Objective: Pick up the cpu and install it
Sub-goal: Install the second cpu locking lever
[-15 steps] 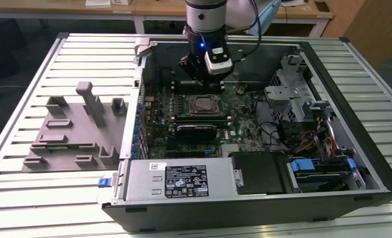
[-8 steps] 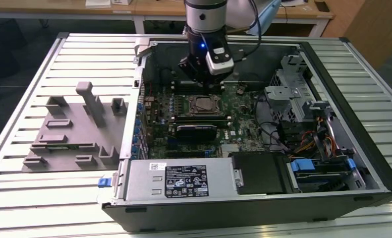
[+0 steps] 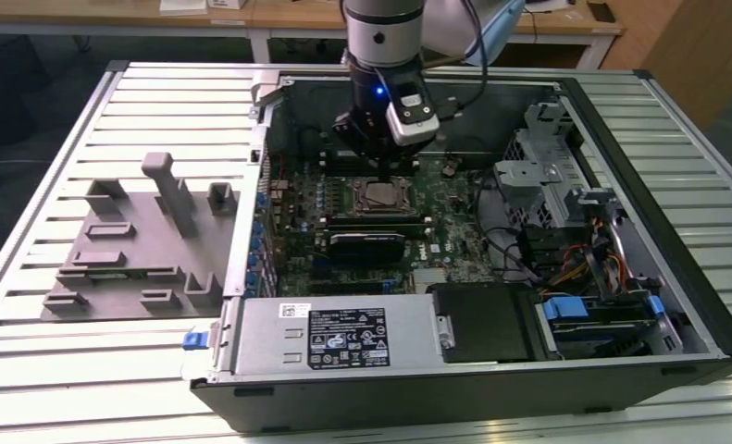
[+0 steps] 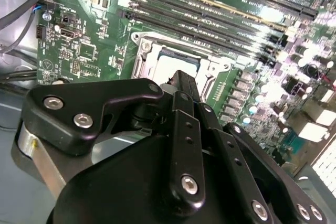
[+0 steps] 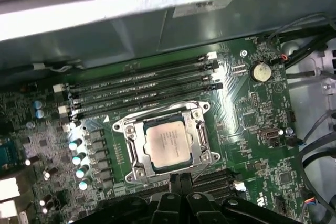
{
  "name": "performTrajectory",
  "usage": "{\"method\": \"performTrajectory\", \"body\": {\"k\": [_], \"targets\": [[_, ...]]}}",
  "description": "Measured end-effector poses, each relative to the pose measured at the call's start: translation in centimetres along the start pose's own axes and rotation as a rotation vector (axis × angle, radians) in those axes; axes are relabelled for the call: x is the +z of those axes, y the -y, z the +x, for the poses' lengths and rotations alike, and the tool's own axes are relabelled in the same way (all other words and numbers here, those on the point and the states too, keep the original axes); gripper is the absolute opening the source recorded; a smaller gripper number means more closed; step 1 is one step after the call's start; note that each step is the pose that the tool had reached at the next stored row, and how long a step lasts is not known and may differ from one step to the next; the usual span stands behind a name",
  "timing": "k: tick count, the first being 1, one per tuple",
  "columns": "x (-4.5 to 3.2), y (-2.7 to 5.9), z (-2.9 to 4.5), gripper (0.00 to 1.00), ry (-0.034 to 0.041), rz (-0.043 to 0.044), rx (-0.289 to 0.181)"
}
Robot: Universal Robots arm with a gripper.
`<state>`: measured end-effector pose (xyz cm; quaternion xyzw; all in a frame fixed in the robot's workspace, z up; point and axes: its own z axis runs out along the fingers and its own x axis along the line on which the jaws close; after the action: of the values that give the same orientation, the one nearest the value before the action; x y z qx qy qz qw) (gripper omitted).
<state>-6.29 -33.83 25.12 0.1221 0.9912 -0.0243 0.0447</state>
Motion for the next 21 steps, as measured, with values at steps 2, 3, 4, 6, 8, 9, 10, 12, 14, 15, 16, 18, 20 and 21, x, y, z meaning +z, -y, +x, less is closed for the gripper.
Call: {"method": "performTrajectory", "body": {"k": [2, 3, 4, 6, 8, 9, 10, 12, 14, 15, 16, 18, 20, 21], "targets": [[0.10, 0.27, 0.02, 0.11, 0.0002, -0.0007, -0.006], [0.15, 0.41, 0.03, 0.11, 0.0004, -0.0009, -0.009], [0.19, 0.55, 0.05, 0.11, 0.0005, -0.0012, -0.012], [0.29, 0.82, 0.07, 0.11, 0.0007, -0.0018, -0.018], [0.38, 1.08, 0.10, 0.11, 0.0010, -0.0025, -0.025], [0.43, 1.21, 0.12, 0.11, 0.0011, -0.0028, -0.028], [0.48, 1.34, 0.14, 0.11, 0.0012, -0.0030, -0.032], [0.57, 1.58, 0.19, 0.11, 0.0015, -0.0038, -0.039], [0.67, 1.79, 0.24, 0.11, 0.0018, -0.0046, -0.048], [0.72, 1.89, 0.27, 0.11, 0.0020, -0.0050, -0.052], [0.77, 1.98, 0.30, 0.11, 0.0021, -0.0054, -0.057], [0.88, 2.14, 0.37, 0.11, 0.0025, -0.0065, -0.068], [1.01, 2.24, 0.46, 0.11, 0.0031, -0.0080, -0.082], [1.08, 2.28, 0.51, 0.11, 0.0035, -0.0088, -0.090]]}}
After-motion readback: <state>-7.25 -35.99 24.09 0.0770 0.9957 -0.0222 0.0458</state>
